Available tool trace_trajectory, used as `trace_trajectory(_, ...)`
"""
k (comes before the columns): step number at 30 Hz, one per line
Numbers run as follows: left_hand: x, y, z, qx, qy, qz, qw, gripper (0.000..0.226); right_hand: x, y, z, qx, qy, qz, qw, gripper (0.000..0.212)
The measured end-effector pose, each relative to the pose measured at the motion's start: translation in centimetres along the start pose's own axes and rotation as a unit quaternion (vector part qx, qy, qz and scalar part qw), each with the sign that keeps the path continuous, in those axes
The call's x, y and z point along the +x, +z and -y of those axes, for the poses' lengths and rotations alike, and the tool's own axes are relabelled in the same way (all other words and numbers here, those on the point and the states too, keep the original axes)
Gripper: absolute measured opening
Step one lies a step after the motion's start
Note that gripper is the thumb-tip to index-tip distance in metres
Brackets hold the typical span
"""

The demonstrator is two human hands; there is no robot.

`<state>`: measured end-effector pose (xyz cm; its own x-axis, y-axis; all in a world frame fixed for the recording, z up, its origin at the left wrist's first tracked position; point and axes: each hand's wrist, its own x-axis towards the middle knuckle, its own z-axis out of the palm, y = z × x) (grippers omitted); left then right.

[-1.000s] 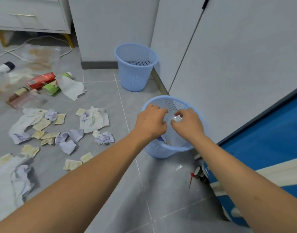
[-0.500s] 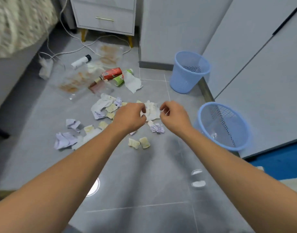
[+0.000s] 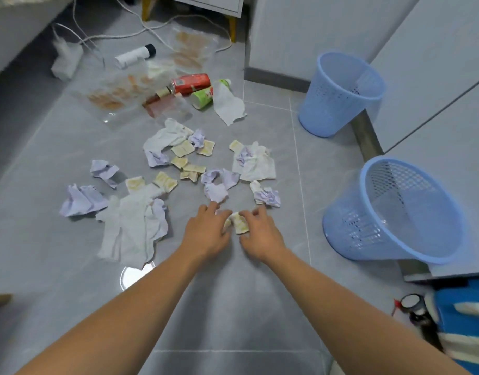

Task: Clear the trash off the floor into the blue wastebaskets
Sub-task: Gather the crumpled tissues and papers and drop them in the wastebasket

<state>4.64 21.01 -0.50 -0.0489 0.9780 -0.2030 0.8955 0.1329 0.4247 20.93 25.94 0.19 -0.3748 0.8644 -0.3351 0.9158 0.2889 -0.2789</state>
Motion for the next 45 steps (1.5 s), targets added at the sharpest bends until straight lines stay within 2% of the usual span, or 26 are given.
trace_trajectory(3, 0.2, 3.3, 0.5, 0.054, 0.022, -0.028, 0.998, 0.042, 1.0, 1.7, -0.8, -0.032, -0.043, -0.027, 0.998, 0.057)
trace_trajectory(6, 0.3, 4.3, 0.9, 0.066, 0.026, -0.077, 0.994, 0.019, 1.7, 2.4, -1.1, -0.008, -0.085, -0.073, 0.994, 0.030)
trace_trajectory(8, 0.5, 4.3, 1.2, 0.047, 0.029, -0.075, 0.996, 0.010, 1.8, 2.3, -1.5, 0.016, -0.080, -0.068, 0.994, 0.018)
trace_trajectory(11, 0.8, 3.1, 1.2, 0.007, 0.035, -0.065, 0.997, 0.008, 1.1, 1.2, -2.4, 0.034, -0.062, -0.068, 0.995, 0.012)
trace_trajectory(14, 1.4, -0.1, -0.7, 0.001, 0.065, -0.079, 0.995, 0.011, -0.5, -2.4, -3.2, 0.068, -0.047, -0.102, 0.991, 0.015)
trace_trajectory(17, 2.8, -4.7, -5.7, -0.032, 0.132, -0.111, 0.985, 0.012, -2.8, -8.7, -3.5, 0.104, -0.051, -0.180, 0.977, 0.015)
trace_trajectory(21, 4.9, -9.5, -15.9, -0.100, 0.229, -0.148, 0.957, 0.011, -5.9, -17.7, -6.5, 0.138, -0.009, -0.320, 0.937, 0.015)
trace_trajectory(24, 5.9, -10.2, -23.9, -0.122, 0.281, -0.151, 0.940, 0.010, -8.0, -22.5, -11.2, 0.144, 0.079, -0.371, 0.914, 0.013)
trace_trajectory(26, 6.7, -9.4, -28.1, -0.115, 0.288, -0.127, 0.942, 0.012, -8.6, -24.1, -14.3, 0.140, 0.139, -0.367, 0.909, 0.013)
trace_trajectory(28, 7.4, -8.5, -30.7, -0.065, 0.265, -0.069, 0.960, 0.022, -8.7, -24.4, -17.1, 0.098, 0.180, -0.326, 0.923, 0.016)
trace_trajectory(30, 7.6, -8.1, -31.8, 0.009, 0.245, -0.032, 0.969, 0.042, -8.9, -24.5, -18.5, 0.034, 0.209, -0.255, 0.944, 0.035)
trace_trajectory(32, 6.8, -8.0, -31.0, 0.019, 0.246, -0.071, 0.966, 0.044, -8.9, -24.4, -18.4, -0.003, 0.214, -0.231, 0.949, 0.050)
trace_trajectory(34, 5.2, -7.8, -28.7, -0.010, 0.256, -0.128, 0.958, 0.034, -8.6, -24.1, -16.7, 0.001, 0.183, -0.275, 0.944, 0.050)
trace_trajectory(37, 3.4, -8.0, -22.5, -0.059, 0.224, -0.168, 0.958, 0.021, -6.9, -22.8, -11.4, 0.029, 0.092, -0.327, 0.940, 0.024)
trace_trajectory(39, 2.3, -8.4, -17.4, -0.068, 0.177, -0.184, 0.964, 0.019, -5.2, -20.9, -6.6, 0.050, 0.029, -0.329, 0.943, 0.011)
trace_trajectory(42, 0.0, -9.4, -9.7, -0.055, 0.098, -0.185, 0.976, 0.021, -2.6, -16.1, 0.3, 0.075, -0.059, -0.293, 0.951, 0.011)
trace_trajectory(45, -3.3, -10.1, -2.1, -0.046, 0.012, -0.183, 0.982, 0.021, -0.2, -10.7, 7.2, 0.095, -0.115, -0.185, 0.971, 0.010)
